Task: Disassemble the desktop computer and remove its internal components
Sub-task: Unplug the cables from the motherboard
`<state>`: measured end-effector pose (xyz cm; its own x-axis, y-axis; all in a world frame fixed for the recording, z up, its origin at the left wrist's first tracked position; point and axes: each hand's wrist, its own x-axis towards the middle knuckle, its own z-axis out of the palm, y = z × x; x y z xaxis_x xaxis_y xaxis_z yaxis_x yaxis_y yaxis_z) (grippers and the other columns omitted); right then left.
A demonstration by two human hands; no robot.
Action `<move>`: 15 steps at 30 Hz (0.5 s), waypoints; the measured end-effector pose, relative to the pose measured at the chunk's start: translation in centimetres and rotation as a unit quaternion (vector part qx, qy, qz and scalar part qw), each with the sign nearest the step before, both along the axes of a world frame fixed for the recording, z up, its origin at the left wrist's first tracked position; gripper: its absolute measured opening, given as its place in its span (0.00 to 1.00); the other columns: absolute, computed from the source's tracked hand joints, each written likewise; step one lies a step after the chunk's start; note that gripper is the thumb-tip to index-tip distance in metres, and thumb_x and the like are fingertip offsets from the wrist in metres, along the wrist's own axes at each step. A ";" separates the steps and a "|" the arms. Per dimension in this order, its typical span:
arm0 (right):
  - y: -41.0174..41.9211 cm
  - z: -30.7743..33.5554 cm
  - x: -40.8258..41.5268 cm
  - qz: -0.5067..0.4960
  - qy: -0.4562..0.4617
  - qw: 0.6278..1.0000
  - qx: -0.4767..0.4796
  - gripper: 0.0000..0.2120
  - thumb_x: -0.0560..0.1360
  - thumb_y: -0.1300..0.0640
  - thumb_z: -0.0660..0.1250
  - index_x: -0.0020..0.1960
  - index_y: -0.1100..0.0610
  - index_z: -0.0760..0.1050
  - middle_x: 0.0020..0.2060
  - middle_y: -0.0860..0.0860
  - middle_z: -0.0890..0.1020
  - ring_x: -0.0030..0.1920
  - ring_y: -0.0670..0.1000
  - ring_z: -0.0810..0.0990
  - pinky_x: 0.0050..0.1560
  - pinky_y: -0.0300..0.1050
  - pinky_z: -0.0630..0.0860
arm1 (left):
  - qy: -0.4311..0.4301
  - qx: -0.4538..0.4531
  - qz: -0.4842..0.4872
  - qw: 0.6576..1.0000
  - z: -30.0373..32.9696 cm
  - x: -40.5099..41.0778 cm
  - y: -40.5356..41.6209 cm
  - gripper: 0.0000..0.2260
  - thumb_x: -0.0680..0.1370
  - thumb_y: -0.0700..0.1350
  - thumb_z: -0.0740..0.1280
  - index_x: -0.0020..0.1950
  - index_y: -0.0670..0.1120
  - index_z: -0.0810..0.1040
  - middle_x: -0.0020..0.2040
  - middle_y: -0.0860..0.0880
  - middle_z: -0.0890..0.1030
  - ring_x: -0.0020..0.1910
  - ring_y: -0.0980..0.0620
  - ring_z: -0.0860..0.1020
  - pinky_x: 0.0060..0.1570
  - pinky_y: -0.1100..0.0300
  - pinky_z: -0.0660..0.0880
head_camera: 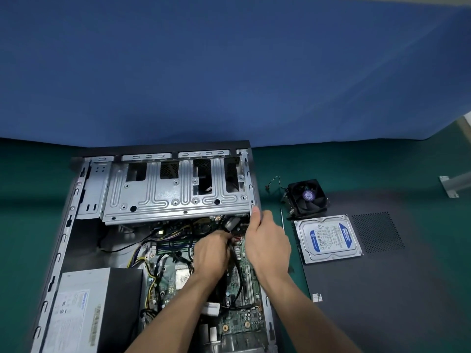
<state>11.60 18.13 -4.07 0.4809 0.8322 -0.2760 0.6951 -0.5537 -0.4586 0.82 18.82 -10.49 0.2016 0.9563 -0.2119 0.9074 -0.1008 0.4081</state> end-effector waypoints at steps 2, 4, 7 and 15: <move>0.0 0.0 0.0 0.001 0.001 1.000 -0.004 0.25 0.80 0.41 0.41 0.56 0.56 0.69 0.47 0.55 0.81 0.46 0.57 0.78 0.41 0.47 0.63 | 0.001 -0.027 0.043 0.999 0.6 0.4 0.2 0.15 0.74 0.38 0.62 0.55 0.52 0.81 0.49 0.51 0.83 0.45 0.51 0.81 0.38 0.63 0.69; 0.0 -0.1 -0.1 0.003 0.000 1.000 0.000 0.24 0.80 0.41 0.41 0.56 0.56 0.69 0.47 0.55 0.81 0.47 0.57 0.78 0.41 0.47 0.63 | -0.008 0.003 -0.003 1.000 1.6 0.5 0.1 0.12 0.72 0.38 0.65 0.51 0.51 0.82 0.47 0.49 0.83 0.41 0.49 0.81 0.35 0.60 0.69; 0.1 -0.1 -0.1 0.001 0.004 1.000 0.000 0.24 0.80 0.42 0.42 0.55 0.56 0.69 0.47 0.56 0.81 0.48 0.59 0.78 0.41 0.48 0.63 | -0.053 0.071 -0.075 0.993 2.8 0.8 0.3 0.06 0.67 0.38 0.70 0.41 0.48 0.81 0.41 0.47 0.82 0.33 0.47 0.79 0.27 0.60 0.66; -0.1 0.2 -0.1 0.005 0.005 1.000 0.010 0.24 0.81 0.43 0.42 0.55 0.57 0.69 0.48 0.57 0.81 0.48 0.59 0.78 0.42 0.49 0.65 | -0.034 0.035 0.043 0.998 5.2 -1.1 -0.1 0.06 0.76 0.37 0.57 0.47 0.47 0.69 0.44 0.48 0.76 0.37 0.49 0.73 0.36 0.58 0.66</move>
<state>11.47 18.05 -3.84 0.4696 0.8424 -0.2643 0.6966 -0.5374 -0.4754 -0.32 18.77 -5.30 0.1291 0.9827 -0.1329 0.8844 -0.0535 0.4636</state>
